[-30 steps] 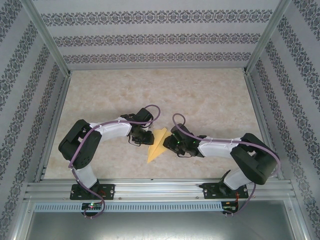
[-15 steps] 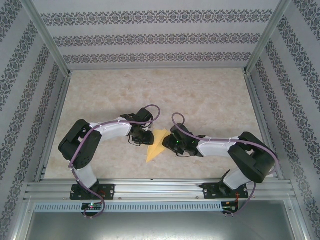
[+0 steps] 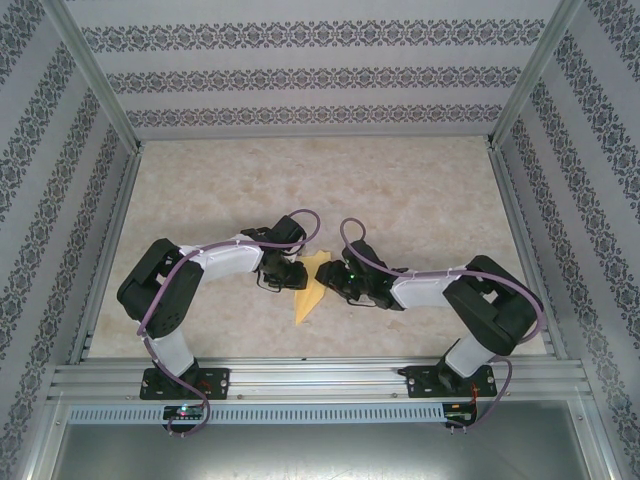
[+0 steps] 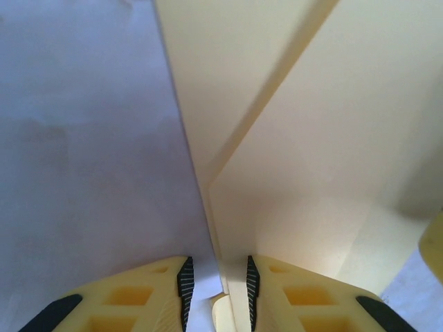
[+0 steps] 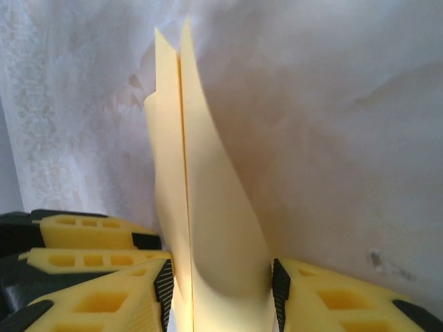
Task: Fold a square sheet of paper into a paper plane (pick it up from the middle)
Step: Turn over the paper at the center of the table.
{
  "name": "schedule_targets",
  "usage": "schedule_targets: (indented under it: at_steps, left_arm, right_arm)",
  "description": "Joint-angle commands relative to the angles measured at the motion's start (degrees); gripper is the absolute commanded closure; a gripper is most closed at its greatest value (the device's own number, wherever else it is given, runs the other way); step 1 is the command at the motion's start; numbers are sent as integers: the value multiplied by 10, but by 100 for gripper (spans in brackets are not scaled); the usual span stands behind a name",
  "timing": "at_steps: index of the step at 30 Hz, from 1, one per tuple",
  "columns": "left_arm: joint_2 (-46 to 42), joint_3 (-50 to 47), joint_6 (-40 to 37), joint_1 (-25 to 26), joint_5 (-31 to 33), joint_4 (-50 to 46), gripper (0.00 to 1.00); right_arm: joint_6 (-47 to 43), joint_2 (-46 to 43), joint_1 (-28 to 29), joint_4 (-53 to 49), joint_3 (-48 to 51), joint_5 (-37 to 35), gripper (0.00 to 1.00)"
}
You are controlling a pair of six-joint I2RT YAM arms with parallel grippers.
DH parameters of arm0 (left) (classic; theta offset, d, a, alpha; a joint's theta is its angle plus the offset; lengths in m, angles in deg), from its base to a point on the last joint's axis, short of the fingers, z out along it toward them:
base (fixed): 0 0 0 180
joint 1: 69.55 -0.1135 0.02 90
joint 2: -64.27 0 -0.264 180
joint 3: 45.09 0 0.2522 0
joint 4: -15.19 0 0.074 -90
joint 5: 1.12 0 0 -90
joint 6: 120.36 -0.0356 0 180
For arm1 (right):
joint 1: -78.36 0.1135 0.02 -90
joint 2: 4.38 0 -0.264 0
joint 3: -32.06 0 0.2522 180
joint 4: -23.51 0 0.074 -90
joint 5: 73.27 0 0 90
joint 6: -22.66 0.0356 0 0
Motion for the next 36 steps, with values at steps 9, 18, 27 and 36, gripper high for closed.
schedule_targets:
  at_steps: [9, 18, 27, 36]
  left_arm:
    - [30, -11, -4, 4, -8, -3, 70]
    - [27, -10, 0, 4, -2, -5, 70]
    - [-8, -21, 10, 4, 9, -4, 69]
    - [-159, -65, 39, 4, 67, 13, 60]
  right_arm:
    - [-79, 57, -44, 82, -37, 95, 52]
    - [-93, 114, -53, 94, -81, 164, 60]
    - [-90, 117, -53, 97, -74, 159, 81]
    - [-132, 47, -63, -56, -111, 129, 95]
